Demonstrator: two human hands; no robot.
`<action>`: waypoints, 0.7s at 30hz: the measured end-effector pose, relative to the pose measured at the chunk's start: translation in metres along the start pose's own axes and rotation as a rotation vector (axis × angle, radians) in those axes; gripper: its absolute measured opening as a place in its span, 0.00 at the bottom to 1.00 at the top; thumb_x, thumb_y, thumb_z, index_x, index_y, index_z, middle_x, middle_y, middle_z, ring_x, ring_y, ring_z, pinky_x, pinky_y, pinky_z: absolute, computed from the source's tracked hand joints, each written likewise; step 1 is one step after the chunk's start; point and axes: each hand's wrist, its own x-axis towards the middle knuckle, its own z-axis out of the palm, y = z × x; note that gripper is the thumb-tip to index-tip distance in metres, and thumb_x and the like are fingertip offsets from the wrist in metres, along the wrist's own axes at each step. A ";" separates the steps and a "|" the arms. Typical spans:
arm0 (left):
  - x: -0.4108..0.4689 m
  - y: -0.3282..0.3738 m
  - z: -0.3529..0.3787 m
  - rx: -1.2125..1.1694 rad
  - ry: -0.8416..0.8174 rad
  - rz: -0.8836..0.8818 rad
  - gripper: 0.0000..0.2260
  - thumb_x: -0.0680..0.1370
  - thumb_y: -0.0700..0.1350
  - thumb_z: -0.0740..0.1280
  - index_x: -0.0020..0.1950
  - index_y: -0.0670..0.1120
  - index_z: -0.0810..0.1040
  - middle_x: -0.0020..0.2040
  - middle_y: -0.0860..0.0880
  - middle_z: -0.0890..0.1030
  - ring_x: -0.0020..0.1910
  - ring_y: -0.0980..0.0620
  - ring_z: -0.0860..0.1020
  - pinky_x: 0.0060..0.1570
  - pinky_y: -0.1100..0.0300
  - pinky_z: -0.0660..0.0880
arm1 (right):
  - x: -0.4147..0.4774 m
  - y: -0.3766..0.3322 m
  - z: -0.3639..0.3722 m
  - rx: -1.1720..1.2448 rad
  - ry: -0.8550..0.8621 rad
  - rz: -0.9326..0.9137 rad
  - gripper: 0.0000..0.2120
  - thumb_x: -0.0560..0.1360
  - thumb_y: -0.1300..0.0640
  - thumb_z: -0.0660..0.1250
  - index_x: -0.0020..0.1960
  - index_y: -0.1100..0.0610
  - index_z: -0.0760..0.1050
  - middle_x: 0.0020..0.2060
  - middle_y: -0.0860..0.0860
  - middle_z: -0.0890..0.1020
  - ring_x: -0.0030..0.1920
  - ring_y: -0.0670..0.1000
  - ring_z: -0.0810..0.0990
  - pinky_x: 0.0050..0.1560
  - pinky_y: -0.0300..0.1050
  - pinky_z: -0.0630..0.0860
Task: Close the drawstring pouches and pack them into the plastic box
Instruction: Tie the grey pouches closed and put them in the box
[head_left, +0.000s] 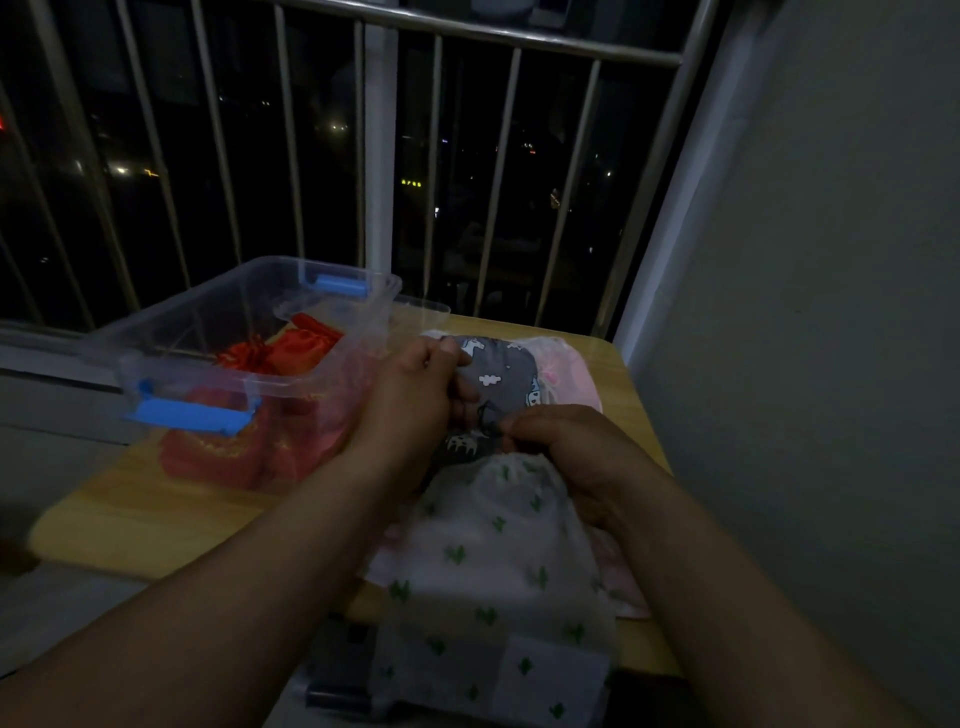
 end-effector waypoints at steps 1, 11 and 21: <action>0.001 0.004 0.000 -0.054 -0.025 -0.008 0.13 0.87 0.47 0.59 0.52 0.41 0.78 0.35 0.47 0.80 0.29 0.54 0.76 0.35 0.57 0.78 | -0.002 -0.001 0.001 -0.080 -0.007 -0.035 0.12 0.76 0.65 0.71 0.33 0.59 0.83 0.34 0.57 0.83 0.37 0.54 0.80 0.49 0.49 0.77; 0.006 0.008 0.013 -0.132 -0.228 -0.042 0.14 0.86 0.48 0.61 0.56 0.41 0.82 0.49 0.41 0.87 0.47 0.44 0.86 0.48 0.53 0.84 | -0.014 -0.007 0.007 -0.370 -0.165 -0.165 0.09 0.78 0.59 0.72 0.40 0.54 0.86 0.40 0.53 0.88 0.42 0.47 0.84 0.53 0.43 0.79; -0.009 0.003 -0.003 0.865 -0.404 0.200 0.11 0.85 0.54 0.61 0.61 0.50 0.76 0.52 0.52 0.83 0.44 0.58 0.78 0.39 0.64 0.69 | 0.005 0.006 -0.011 -0.074 0.007 -0.091 0.06 0.77 0.68 0.69 0.49 0.66 0.86 0.48 0.67 0.86 0.51 0.63 0.84 0.67 0.63 0.77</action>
